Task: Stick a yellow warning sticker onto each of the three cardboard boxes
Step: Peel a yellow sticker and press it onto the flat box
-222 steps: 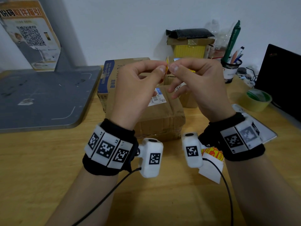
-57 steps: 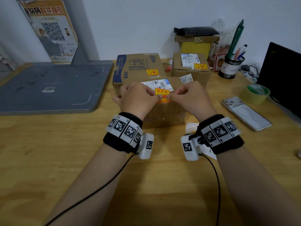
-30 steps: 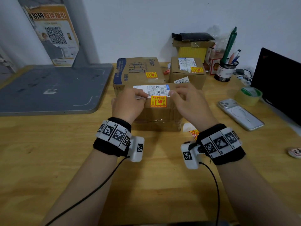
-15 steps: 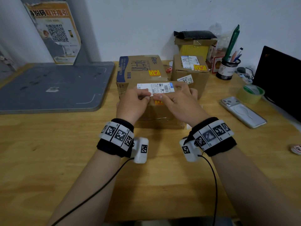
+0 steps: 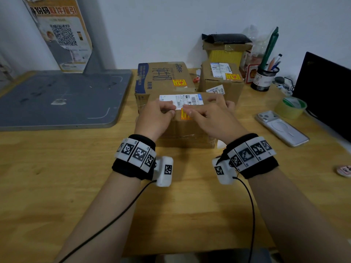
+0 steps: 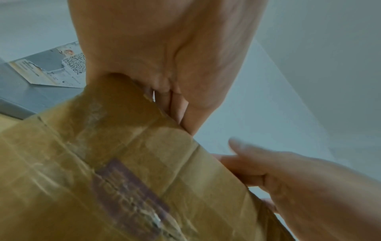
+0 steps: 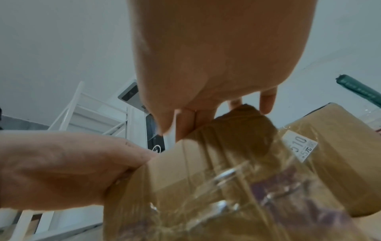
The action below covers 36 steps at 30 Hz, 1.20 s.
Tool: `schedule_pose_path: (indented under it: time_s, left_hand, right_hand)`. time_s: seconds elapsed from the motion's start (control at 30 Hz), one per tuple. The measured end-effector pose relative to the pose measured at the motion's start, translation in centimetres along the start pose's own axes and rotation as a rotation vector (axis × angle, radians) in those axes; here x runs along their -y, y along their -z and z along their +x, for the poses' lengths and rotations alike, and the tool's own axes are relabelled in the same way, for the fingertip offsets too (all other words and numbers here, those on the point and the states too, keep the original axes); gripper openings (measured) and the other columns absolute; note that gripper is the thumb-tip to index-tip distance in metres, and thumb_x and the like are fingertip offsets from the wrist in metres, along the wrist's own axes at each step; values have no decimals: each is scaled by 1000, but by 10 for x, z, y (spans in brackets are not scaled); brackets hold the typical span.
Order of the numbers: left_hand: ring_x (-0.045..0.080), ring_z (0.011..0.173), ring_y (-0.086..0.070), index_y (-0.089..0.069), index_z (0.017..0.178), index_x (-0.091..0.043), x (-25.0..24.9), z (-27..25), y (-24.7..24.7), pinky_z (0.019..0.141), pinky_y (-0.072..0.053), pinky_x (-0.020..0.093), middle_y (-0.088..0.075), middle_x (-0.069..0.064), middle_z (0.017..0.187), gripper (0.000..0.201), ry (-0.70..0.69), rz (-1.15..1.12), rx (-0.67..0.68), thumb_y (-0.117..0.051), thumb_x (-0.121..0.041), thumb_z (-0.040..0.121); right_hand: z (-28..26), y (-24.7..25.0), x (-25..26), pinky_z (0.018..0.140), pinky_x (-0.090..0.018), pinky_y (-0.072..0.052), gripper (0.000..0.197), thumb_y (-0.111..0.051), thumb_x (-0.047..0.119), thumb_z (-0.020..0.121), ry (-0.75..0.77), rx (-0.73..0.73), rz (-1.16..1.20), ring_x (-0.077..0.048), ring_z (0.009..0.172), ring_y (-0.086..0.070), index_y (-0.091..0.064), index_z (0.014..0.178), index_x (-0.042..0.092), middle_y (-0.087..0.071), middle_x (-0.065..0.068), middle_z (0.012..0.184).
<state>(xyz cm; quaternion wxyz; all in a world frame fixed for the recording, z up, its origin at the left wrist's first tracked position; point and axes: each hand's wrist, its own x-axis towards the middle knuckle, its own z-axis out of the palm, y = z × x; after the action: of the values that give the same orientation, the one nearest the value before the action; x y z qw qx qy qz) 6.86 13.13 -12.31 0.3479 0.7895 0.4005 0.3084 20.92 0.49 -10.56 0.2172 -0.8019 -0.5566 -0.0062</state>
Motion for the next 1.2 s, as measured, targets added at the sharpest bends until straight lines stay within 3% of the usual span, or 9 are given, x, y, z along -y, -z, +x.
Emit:
schedule_pose_path:
  time_s: [0.1, 0.27, 0.37, 0.43, 0.6, 0.8, 0.97, 1.1, 1.2]
  left_hand:
    - [8, 116, -63, -78, 109, -27, -3, -1, 2, 107, -48, 40, -70, -15, 126, 19, -5, -4, 6, -70, -24, 91]
    - [8, 118, -62, -77, 110, -25, -6, -3, 3, 108, -47, 37, -69, -14, 129, 20, 12, -19, 18, -70, -22, 92]
    - [8, 117, -62, -78, 110, -24, -9, -5, 5, 108, -46, 34, -69, -12, 129, 20, 13, -32, 20, -70, -20, 92]
    - [8, 117, -62, -78, 110, -22, -10, -5, 6, 108, -45, 31, -69, -10, 130, 19, 11, -38, 30, -70, -18, 92]
    - [10, 122, -60, -78, 111, -21, -13, -6, 6, 107, -43, 27, -69, -9, 131, 20, 18, -36, 34, -69, -16, 93]
    - [11, 122, -60, -78, 107, -24, -14, -7, 6, 108, -43, 30, -68, -11, 131, 18, 38, -44, 38, -70, -18, 92]
    - [11, 125, -58, -77, 110, -23, -14, -7, 7, 104, -39, 24, -68, -10, 133, 20, 33, -49, 46, -69, -17, 93]
    - [11, 122, -59, -77, 113, -20, -13, -7, 6, 98, -36, 19, -67, -7, 134, 21, 26, -59, 46, -68, -15, 94]
    - [12, 124, -59, -77, 112, -22, -12, -7, 5, 100, -38, 22, -67, -9, 135, 21, 29, -61, 48, -68, -16, 94]
  right_hand:
    - [-5, 12, 7, 104, -45, -23, 52, -36, 69, 100, -16, 0, 90, -15, 127, -35, -81, 103, 43, -60, 8, 105]
    - [-6, 12, 3, 107, -48, -21, 61, -15, 64, 105, -76, 28, 72, -16, 129, -35, -72, 121, 50, -63, 1, 124]
    - [-5, 12, 2, 107, -46, -23, 59, -22, 59, 107, -66, -14, 80, -16, 124, -40, -79, 106, 46, -68, 0, 115]
    - [-6, 15, 2, 106, -44, -24, 55, -29, 55, 107, -51, -29, 91, -14, 120, -41, -81, 96, 45, -71, 6, 107]
    - [-12, 9, -4, 102, -46, -23, 49, -25, 57, 107, -124, 18, 69, -16, 124, -36, -72, 120, 51, -68, 7, 108]
    - [-10, 21, 1, 103, -44, -23, 50, -32, 50, 105, -135, 5, 30, -16, 120, -34, -82, 102, 42, -65, 2, 105]
    - [-10, 23, 0, 102, -48, -26, 56, -34, 60, 104, -223, 51, -34, -21, 129, -34, -79, 108, 27, -56, -1, 95]
    - [-10, 32, 0, 105, -49, -29, 48, -34, 53, 104, -191, 57, -54, -21, 129, -36, -80, 109, 40, -61, -3, 100]
    - [-12, 27, -1, 103, -51, -31, 56, -31, 60, 103, -217, 67, -68, -22, 128, -37, -78, 111, 33, -64, -6, 103]
